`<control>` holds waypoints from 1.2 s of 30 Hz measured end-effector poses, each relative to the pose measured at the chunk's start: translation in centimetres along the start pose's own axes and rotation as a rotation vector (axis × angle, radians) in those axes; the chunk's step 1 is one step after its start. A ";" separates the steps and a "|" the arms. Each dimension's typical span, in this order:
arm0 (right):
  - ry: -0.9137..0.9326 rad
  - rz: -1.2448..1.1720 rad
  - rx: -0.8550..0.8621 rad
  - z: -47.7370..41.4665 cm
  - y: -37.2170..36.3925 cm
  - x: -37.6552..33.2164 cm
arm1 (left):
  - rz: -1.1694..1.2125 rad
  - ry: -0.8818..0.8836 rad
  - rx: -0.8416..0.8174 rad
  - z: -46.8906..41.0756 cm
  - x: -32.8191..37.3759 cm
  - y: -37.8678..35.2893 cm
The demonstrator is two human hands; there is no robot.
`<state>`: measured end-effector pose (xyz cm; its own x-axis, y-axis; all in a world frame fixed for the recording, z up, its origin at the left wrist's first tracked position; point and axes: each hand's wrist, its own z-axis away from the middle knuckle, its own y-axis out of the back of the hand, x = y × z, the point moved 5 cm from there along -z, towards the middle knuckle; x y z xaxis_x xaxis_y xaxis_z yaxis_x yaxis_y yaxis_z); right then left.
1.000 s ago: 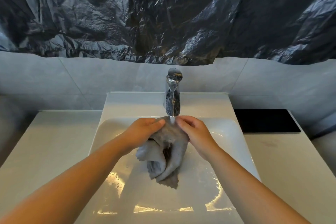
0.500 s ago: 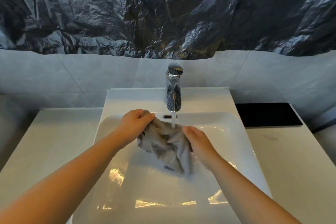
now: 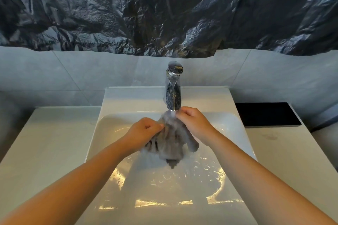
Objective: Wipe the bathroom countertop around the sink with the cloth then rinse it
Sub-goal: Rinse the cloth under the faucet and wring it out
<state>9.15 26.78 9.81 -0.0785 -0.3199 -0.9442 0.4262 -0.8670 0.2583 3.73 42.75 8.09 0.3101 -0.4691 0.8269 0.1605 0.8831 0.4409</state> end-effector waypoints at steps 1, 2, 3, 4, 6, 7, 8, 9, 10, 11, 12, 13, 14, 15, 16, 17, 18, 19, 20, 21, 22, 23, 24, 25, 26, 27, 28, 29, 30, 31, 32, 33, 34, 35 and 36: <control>-0.008 -0.001 0.003 0.1 0.1 0.2 | 0.092 0.025 0.016 0.1 0.0 0.4; -0.022 -0.001 0.008 0.2 0.1 0.7 | 0.176 0.048 0.026 0.3 0.0 0.8; -0.038 -0.009 0.014 0.4 0.1 1.3 | 0.241 0.067 0.028 0.4 0.0 1.0; -0.054 -0.023 0.019 0.6 0.1 2.2 | 0.285 0.078 0.029 0.6 0.0 1.1; -0.093 -0.072 0.010 1.3 -0.4 4.1 | 0.340 0.083 0.029 0.8 0.2 1.0; -0.118 -0.095 -0.002 1.8 -0.9 4.9 | 0.362 0.081 0.029 0.9 0.3 0.9; -0.152 -0.109 -0.015 2.2 -1.4 5.8 | 0.388 0.078 0.034 0.9 0.4 0.8; -0.186 -0.124 -0.034 2.5 -2.0 6.5 | 0.415 0.083 0.040 1.0 0.4 0.7; -0.216 -0.147 -0.062 2.8 -2.5 7.0 | 0.446 0.087 0.047 1.0 0.4 0.7; -0.236 -0.188 -0.090 3.1 -3.0 7.1 | 0.472 0.101 0.054 1.0 0.4 0.8; -0.244 -0.218 -0.112 3.3 -3.3 7.2 | 0.488 0.110 0.055 1.1 0.3 0.8; -0.246 -0.223 -0.125 3.4 -3.5 7.3 | 0.499 0.118 0.054 1.1 0.2 0.9; -0.250 -0.206 -0.127 3.4 -3.5 7.4 | 0.500 0.116 0.050 1.1 0.1 0.9; -0.248 -0.187 -0.122 3.2 -3.3 7.6 | 0.489 0.111 0.042 1.1 0.2 1.1; -0.241 -0.176 -0.110 3.1 -3.2 7.6 | 0.443 0.096 0.040 1.1 0.1 1.3; -0.241 -0.196 -0.094 3.0 -2.9 7.1 | 0.351 0.078 0.044 1.0 0.0 1.6; -0.245 -0.237 -0.073 2.8 -2.6 6.7 | 0.217 0.060 0.051 0.9 -0.2 1.9; -0.241 -0.281 -0.051 2.6 -2.3 6.1 | 0.053 0.041 0.062 0.8 -0.5 2.1; -0.227 -0.309 -0.024 2.2 -1.9 5.3 | -0.122 0.022 0.072 0.7 -0.9 2.2; -0.198 -0.318 -0.002 1.9 -1.5 4.5 | -0.263 0.007 0.081 0.6 -1.4 2.1; -0.174 -0.316 0.023 1.5 -1.1 3.8 | -0.324 0.004 0.076 0.6 -1.8 1.8; -0.165 -0.324 0.041 1.1 -0.8 3.2 | -0.309 0.012 0.048 0.7 -2.1 1.4; -0.153 -0.308 0.046 0.6 -0.6 2.7 | -0.223 0.033 0.001 0.9 -2.2 1.0; -0.140 -0.284 0.048 0.2 -0.6 2.4 | -0.106 0.047 -0.053 1.0 -2.3 0.4; -0.124 -0.258 0.040 -0.1 -0.6 2.0 | -0.057 0.062 -0.099 1.1 -2.1 -0.1; -0.109 -0.241 0.032 -0.3 -0.6 1.6 | -0.064 0.053 -0.137 1.1 -1.8 -0.6; -0.103 -0.222 0.024 -0.4 -0.7 1.4 | -0.108 0.040 -0.161 1.2 -1.4 -1.0; -0.102 -0.216 0.012 -0.5 -0.9 1.3 | -0.157 0.022 -0.152 1.0 -1.1 -1.3; -0.112 -0.214 0.005 -0.6 -1.0 1.4 | -0.166 0.018 -0.128 1.0 -0.9 -1.3; -0.116 -0.213 0.002 -0.5 -1.0 1.4 | -0.138 0.026 -0.099 0.9 -0.7 -1.2; -0.118 -0.189 0.004 -0.3 -0.9 1.6 | -0.092 0.042 -0.082 0.8 -0.7 -1.1; -0.126 -0.176 0.011 -0.1 -0.7 2.0 | -0.024 0.051 -0.075 0.8 -0.5 -1.0; -0.126 -0.183 0.021 0.1 -0.5 2.5 | 0.047 0.061 -0.070 0.9 -0.4 -0.9; -0.138 -0.205 0.024 0.5 -0.3 3.2 | 0.107 0.065 -0.057 0.9 -0.2 -0.7; -0.162 -0.232 0.022 0.9 -0.3 3.9 | 0.159 0.063 -0.046 1.0 -0.1 -0.5</control>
<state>7.90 25.48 6.21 -0.3160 -0.1670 -0.9339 0.3605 -0.9317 0.0447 2.65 42.35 8.12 0.3929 -0.3239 0.8607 0.1473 0.9460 0.2888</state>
